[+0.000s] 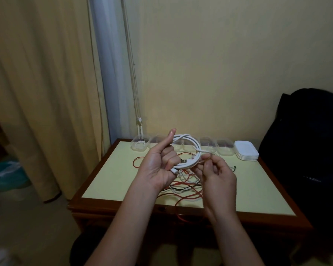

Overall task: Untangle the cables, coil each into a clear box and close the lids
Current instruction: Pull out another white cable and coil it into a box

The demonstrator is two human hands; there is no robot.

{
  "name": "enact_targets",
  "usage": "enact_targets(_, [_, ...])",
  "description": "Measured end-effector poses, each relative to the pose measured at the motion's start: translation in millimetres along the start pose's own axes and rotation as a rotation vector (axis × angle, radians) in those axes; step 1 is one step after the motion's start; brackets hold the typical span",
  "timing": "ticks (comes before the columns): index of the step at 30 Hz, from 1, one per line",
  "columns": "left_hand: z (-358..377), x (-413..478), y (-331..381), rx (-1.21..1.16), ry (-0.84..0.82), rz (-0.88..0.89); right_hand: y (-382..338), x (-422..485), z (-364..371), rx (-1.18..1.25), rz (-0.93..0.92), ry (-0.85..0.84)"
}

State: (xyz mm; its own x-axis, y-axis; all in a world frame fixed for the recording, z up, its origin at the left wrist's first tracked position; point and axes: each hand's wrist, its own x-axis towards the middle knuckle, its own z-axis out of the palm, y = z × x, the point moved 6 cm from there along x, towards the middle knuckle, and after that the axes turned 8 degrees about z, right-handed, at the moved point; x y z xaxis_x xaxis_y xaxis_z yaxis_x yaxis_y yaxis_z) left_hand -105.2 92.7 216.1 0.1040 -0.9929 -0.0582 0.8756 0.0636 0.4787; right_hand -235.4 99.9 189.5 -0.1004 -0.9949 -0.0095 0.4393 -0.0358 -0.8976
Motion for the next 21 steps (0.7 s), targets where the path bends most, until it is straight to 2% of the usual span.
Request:
enact_targets(5, [-2,2,-6,0.008,0.008,0.003,1,-5,10,0.281,0.16,-0.083])
enact_targets(8, [-5,3,-7,0.042,0.024,0.028,4,-7,15,0.341,0.24,-0.142])
enact_targets(12, [-15,9,-3,0.177,0.081,0.124,11,-15,24,0.206,0.36,-0.297])
enact_targets(15, [-20,11,-1,0.241,0.12,0.198,13,-19,28,0.24,0.438,-0.337])
enact_targets(17, [-23,13,-2,0.293,0.119,0.239,13,-18,30,0.172,0.417,-0.353])
enact_targets(21, [-29,14,-8,0.47,0.051,0.142,21,-5,22,-0.064,0.379,-0.331])
